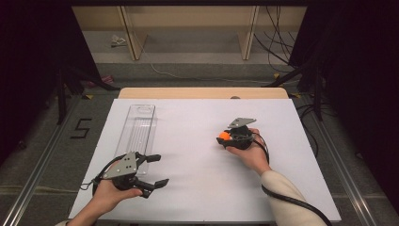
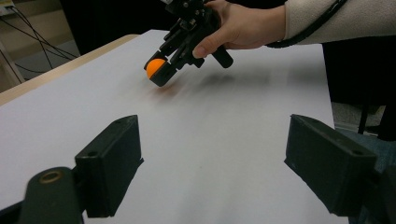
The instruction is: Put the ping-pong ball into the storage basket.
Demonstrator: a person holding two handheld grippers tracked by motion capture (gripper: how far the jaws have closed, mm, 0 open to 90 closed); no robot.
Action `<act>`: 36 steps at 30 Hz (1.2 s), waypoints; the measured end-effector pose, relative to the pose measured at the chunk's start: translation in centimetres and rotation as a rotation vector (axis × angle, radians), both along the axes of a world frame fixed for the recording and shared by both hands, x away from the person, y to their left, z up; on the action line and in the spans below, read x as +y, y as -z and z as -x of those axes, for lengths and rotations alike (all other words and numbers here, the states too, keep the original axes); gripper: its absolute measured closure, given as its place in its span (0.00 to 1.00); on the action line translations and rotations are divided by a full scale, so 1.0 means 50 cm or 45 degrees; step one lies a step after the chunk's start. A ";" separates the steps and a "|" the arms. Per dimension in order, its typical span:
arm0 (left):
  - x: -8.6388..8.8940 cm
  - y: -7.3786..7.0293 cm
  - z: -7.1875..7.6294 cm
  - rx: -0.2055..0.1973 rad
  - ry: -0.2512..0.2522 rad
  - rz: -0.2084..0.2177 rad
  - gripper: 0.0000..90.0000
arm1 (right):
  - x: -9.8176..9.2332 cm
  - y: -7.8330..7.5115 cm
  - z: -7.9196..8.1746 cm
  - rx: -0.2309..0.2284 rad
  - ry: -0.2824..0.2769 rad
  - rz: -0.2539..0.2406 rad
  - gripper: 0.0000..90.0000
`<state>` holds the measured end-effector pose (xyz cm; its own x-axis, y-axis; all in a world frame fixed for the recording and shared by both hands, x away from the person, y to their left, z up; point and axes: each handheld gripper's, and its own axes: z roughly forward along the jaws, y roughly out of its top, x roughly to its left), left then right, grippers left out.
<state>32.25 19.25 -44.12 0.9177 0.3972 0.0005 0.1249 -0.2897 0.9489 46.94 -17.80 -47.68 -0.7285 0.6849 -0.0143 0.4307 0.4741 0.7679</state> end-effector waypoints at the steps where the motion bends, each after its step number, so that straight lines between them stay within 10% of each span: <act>1: 0.000 0.000 0.000 0.000 0.000 0.000 0.20 | 0.000 0.000 0.000 0.000 0.000 0.000 0.57; 36: 0.000 0.000 0.000 0.003 0.004 0.001 0.20 | 0.019 -0.035 0.012 -0.052 -0.028 -0.071 0.57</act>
<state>32.24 19.24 -44.14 0.9191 0.3941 -0.0017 0.1259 -0.2896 0.9488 46.36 -16.84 -45.96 -0.7429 0.6694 -0.0066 0.3887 0.4393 0.8099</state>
